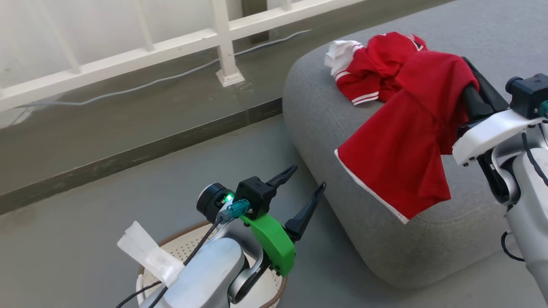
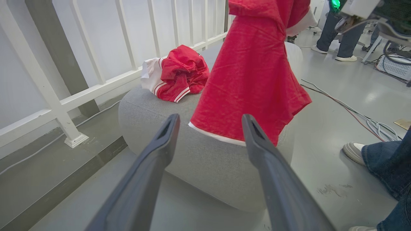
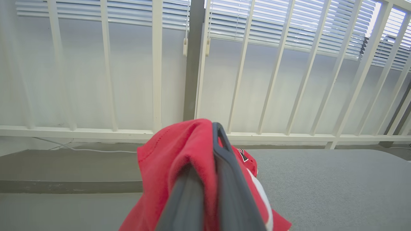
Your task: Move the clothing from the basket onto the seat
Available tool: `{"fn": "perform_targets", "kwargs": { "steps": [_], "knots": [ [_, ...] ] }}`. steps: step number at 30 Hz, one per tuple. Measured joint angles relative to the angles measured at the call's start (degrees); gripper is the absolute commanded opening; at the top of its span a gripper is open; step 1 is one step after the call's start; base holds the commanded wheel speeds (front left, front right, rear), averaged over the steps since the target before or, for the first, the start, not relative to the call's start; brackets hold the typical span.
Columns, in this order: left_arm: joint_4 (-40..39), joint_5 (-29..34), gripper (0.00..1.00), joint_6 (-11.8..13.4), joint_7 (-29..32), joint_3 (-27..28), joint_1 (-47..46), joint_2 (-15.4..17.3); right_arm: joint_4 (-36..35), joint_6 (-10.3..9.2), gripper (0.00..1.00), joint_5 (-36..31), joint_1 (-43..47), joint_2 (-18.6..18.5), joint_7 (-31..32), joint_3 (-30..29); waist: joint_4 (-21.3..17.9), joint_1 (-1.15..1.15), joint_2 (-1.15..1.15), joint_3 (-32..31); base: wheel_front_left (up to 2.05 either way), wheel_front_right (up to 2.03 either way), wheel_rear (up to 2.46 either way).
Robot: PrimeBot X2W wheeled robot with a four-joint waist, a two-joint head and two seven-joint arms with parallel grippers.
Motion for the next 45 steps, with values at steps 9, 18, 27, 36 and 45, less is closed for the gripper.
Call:
{"fn": "perform_targets", "kwargs": {
  "steps": [9,18,27,36,45],
  "knots": [
    [-0.62,0.23,1.0,0.04,0.03,-1.3,0.04,-0.04,-3.99,-0.66,0.0,1.07,0.98,-1.74,1.3,-1.93,-3.08,0.0,0.0,1.05,0.0,0.0,0.0],
    [-2.14,0.82,1.0,0.36,0.87,-1.78,-0.07,-0.05,-5.64,-0.98,0.0,2.77,0.37,-2.99,3.05,-4.6,-3.75,0.0,0.0,3.7,0.0,0.0,0.0],
    [-4.22,1.87,1.0,0.74,2.79,-2.67,-2.32,-0.04,-6.86,-1.0,0.0,2.8,-11.45,-6.47,5.24,-8.36,-2.92,0.0,0.0,8.08,0.0,0.0,0.0],
    [-6.77,4.53,1.0,1.1,4.66,-2.89,-6.05,0.09,-4.95,-2.29,0.0,3.72,-21.08,-9.05,7.04,-11.76,-0.86,0.0,0.0,13.24,0.0,0.0,0.0],
    [-10.66,6.48,1.0,1.47,6.78,-3.11,-10.78,0.31,-0.43,-4.49,0.0,5.79,-29.0,-10.78,8.6,-16.34,2.69,0.01,0.0,19.62,0.0,0.0,0.0]
  ]
}}
